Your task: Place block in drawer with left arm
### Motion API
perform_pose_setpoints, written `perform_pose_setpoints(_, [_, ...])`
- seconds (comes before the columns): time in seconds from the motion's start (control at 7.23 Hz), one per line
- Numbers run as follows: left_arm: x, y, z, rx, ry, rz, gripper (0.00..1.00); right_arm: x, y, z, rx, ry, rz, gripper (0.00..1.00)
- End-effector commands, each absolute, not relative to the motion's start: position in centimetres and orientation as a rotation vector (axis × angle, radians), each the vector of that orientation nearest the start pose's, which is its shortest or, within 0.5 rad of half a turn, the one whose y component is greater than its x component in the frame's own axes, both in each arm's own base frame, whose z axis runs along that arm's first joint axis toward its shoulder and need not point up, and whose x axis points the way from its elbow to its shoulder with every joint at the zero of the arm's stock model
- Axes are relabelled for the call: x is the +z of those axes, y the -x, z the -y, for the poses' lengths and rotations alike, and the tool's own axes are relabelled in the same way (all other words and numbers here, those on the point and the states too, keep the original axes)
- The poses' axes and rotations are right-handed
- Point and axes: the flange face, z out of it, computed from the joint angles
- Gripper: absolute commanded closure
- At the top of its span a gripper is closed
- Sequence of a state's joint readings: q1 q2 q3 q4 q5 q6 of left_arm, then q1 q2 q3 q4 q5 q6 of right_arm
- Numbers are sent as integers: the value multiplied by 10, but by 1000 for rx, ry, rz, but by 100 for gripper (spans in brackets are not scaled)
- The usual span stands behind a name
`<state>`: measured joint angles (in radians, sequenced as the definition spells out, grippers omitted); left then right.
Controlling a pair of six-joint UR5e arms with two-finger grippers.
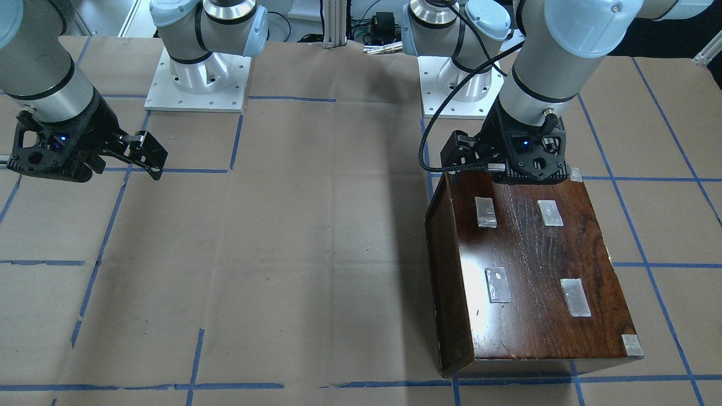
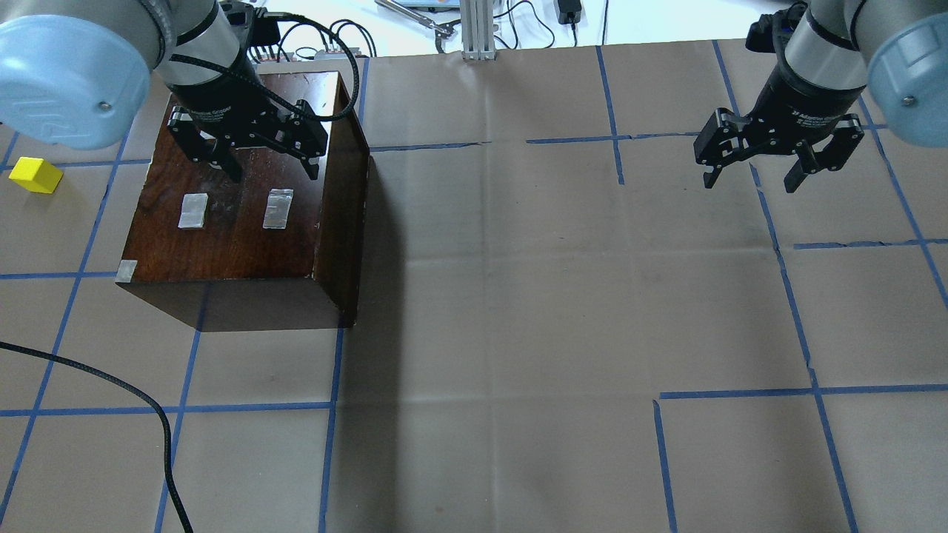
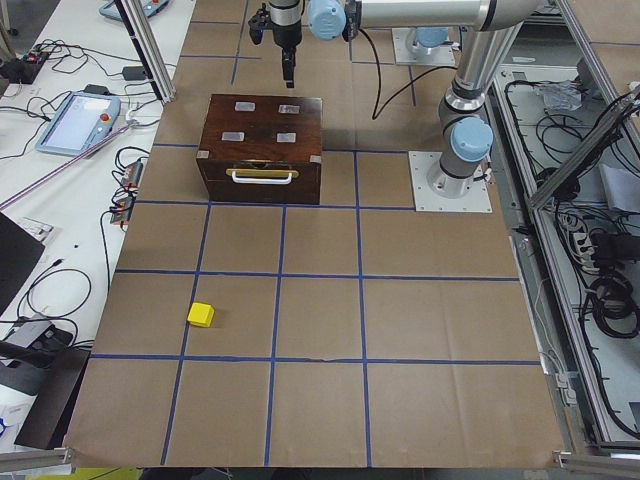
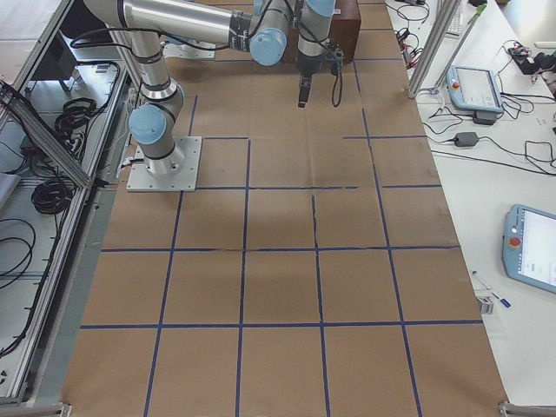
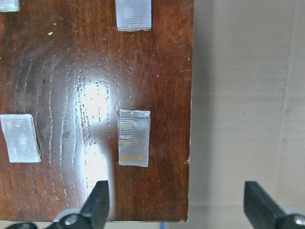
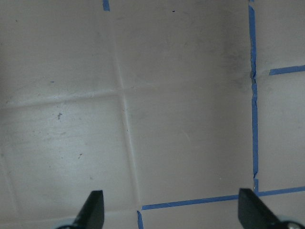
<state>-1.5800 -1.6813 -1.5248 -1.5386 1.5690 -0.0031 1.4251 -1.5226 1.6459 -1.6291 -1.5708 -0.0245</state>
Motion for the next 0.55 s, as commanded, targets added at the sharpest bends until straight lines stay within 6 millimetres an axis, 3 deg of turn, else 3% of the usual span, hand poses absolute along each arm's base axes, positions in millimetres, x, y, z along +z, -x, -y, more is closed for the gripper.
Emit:
perform_pose_setpoints(0.0, [458, 138, 533, 46, -10, -3143, 1, 433, -59, 517, 101, -190, -3129, 0])
perform_pose_setpoints(0.42, [470, 137, 528, 7, -7, -3137, 1, 432, -59, 517, 103, -190, -3129, 0])
